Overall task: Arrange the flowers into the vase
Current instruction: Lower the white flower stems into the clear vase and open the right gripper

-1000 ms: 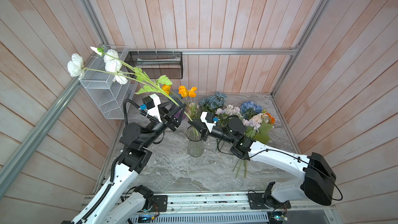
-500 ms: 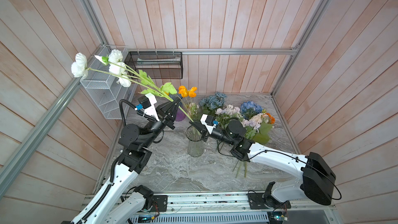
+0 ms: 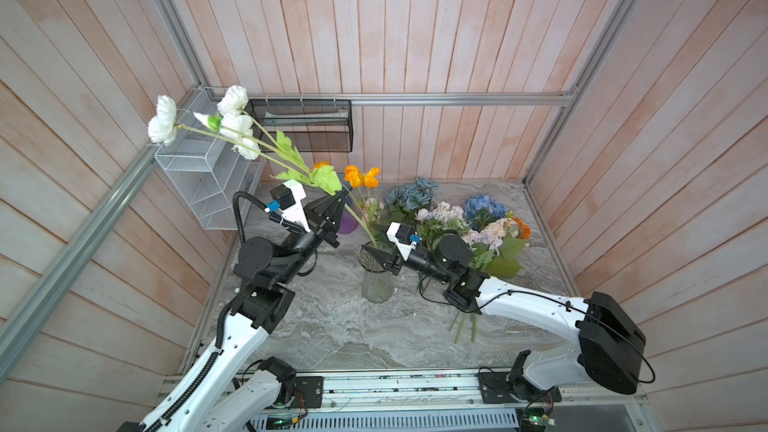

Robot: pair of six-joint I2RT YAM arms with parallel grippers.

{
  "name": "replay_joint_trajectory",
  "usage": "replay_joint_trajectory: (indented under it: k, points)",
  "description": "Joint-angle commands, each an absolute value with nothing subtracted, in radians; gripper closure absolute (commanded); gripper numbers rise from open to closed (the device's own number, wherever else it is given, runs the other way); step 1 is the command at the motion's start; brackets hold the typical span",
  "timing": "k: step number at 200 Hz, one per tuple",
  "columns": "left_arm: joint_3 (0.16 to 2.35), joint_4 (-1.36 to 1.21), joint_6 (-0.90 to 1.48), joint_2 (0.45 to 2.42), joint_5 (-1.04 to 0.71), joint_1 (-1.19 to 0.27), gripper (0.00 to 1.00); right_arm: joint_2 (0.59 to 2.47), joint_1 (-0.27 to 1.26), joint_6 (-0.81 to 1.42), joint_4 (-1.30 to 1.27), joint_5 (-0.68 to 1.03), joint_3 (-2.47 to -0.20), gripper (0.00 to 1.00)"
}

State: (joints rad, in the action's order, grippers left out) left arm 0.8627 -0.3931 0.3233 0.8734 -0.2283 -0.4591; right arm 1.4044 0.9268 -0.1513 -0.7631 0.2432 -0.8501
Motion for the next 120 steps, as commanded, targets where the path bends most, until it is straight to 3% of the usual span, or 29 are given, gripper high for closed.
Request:
replay_joint_trajectory:
  k: [1, 102, 120]
  points:
    - [0.816, -0.432, 0.282, 0.880, -0.196, -0.457, 1.00, 1.354, 0.927, -0.145, -0.757, 0.186, -0.829, 0.35]
    - [0.674, -0.464, 0.305, 0.970, -0.165, -0.526, 1.00, 1.250, 0.829, -0.082, -0.727, -0.079, -0.750, 0.30]
    - [0.641, -0.475, 0.280, 0.975, -0.107, -0.572, 1.00, 1.231, 0.798, -0.053, -0.729, -0.120, -0.728, 0.20]
